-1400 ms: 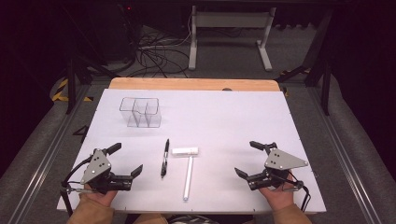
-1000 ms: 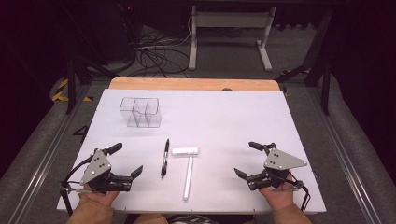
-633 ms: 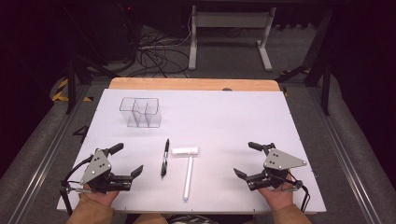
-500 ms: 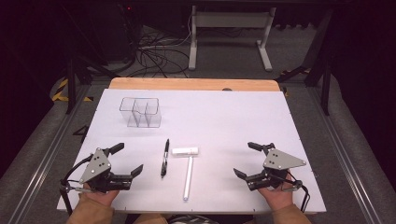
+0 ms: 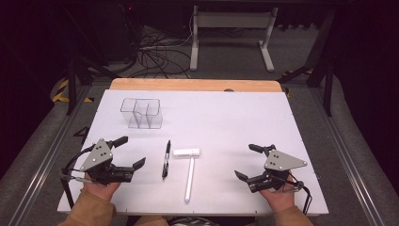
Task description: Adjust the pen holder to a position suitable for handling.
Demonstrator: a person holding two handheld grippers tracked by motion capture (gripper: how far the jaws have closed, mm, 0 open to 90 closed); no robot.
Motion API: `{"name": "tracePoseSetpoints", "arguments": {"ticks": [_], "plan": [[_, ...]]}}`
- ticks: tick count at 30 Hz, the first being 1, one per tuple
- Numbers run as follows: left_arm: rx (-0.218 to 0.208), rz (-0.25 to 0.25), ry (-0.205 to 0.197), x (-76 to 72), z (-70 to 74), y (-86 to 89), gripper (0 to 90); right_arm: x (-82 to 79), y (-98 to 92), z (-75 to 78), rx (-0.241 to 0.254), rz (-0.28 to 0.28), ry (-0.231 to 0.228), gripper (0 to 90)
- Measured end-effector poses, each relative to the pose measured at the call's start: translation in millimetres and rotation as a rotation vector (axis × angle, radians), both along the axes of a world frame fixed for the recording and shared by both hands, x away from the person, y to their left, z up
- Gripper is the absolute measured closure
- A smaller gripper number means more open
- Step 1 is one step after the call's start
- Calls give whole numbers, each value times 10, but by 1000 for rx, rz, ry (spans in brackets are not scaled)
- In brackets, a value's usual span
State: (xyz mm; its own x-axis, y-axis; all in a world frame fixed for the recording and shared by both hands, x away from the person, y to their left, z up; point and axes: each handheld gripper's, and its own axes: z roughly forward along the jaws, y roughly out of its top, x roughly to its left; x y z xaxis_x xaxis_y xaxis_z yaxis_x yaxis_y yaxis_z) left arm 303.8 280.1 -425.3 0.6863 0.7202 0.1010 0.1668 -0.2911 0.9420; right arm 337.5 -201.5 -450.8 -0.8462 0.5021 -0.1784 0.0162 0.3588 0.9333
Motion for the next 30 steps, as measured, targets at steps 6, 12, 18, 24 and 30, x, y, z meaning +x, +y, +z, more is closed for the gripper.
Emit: {"name": "tracePoseSetpoints", "arguments": {"ticks": [6,12,18,24,30], "plan": [[17,1,-1,115,54,7,99,-13,-9,-4,1,-1,2,43],[19,1,2,185,87,7,96,-20,-14,-13,-3,-1,4,43],[41,-9,12,209,110,0,66,-27,-18,-14,-2,1,4,43],[86,-40,22,212,157,-41,61,-30,-10,-16,0,6,6,43],[122,-71,33,300,289,24,186,-33,-13,-13,-1,8,7,43]]}}
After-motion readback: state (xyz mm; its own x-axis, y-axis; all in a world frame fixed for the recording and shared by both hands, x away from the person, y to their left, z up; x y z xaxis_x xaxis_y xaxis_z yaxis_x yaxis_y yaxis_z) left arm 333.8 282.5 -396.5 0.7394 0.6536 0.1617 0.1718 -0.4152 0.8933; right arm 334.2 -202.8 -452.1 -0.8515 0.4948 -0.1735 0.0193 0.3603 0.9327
